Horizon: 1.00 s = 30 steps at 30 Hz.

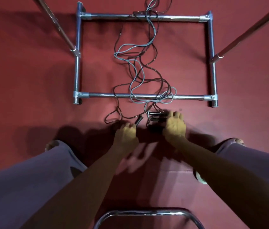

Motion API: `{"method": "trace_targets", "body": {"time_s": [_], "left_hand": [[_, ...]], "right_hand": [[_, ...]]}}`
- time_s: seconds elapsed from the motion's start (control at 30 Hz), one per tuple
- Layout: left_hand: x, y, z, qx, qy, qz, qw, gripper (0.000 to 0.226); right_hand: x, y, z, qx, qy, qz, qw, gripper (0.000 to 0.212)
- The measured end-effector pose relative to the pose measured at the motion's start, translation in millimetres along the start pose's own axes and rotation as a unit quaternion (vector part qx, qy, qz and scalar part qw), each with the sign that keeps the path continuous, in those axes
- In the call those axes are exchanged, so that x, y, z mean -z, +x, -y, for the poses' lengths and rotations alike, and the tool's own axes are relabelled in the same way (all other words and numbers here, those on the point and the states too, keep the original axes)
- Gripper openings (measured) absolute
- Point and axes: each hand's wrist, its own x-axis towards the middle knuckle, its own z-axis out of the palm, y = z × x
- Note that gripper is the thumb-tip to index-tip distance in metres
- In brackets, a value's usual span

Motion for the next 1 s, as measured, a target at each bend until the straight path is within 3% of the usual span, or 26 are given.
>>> {"method": "trace_targets", "body": {"time_s": [0.03, 0.17, 0.27, 0.37, 0.43, 0.57, 0.67, 0.77, 0.83, 0.9, 0.93, 1.0], "left_hand": [[-1.6, 4.6, -4.2, -0.006, -0.005, -0.002, 1.000, 0.047], [-13.7, 17.1, -10.7, -0.025, -0.025, 0.011, 0.999, 0.055], [-22.1, 25.9, -16.7, -0.063, -0.041, 0.025, 0.997, 0.062], [-27.5, 34.3, -21.8, -0.092, 0.000, 0.066, 0.994, 0.074], [-27.7, 37.4, -28.3, -0.091, 0.029, 0.081, 0.992, 0.066], [-18.7, 47.0, -48.4, -0.009, -0.084, 0.144, 0.986, 0.055], [-23.5, 43.3, -54.9, -0.004, -0.160, 0.108, 0.981, 0.047], [-36.1, 31.8, -50.1, -0.031, -0.215, 0.042, 0.975, 0.043], [-37.1, 23.8, -49.2, -0.050, -0.231, -0.012, 0.972, 0.037], [-34.1, 16.5, -52.6, -0.073, -0.237, -0.062, 0.967, 0.030], [-31.1, 12.7, -56.1, -0.078, -0.234, -0.077, 0.966, 0.024], [-21.0, 4.5, -65.1, -0.090, -0.217, -0.109, 0.966, 0.010]], "right_hand": [[-2.9, 5.6, -3.4, 0.012, -0.001, 0.000, 1.000, 0.033], [-2.9, 32.7, -1.6, 0.060, -0.029, -0.065, 0.996, 0.066], [-3.0, 44.0, -3.1, 0.104, -0.038, -0.040, 0.993, 0.071], [-11.7, 47.2, -10.7, 0.116, 0.044, 0.003, 0.992, 0.061], [-18.0, 42.3, -15.0, 0.085, 0.097, 0.029, 0.991, 0.054], [-27.9, 35.3, -26.1, 0.027, 0.129, 0.017, 0.991, 0.048], [-30.2, 37.4, -38.6, 0.001, 0.112, -0.002, 0.994, 0.045], [-28.8, 38.1, -36.4, -0.045, 0.075, 0.002, 0.996, 0.061], [-27.5, 35.5, -31.8, -0.050, 0.047, -0.040, 0.997, 0.068], [-25.3, 30.3, -27.5, 0.019, 0.102, -0.106, 0.989, 0.062], [-20.6, 27.1, -23.7, 0.042, 0.196, -0.131, 0.971, 0.054], [9.4, 19.1, -6.1, 0.024, 0.454, -0.083, 0.887, 0.032]]}}
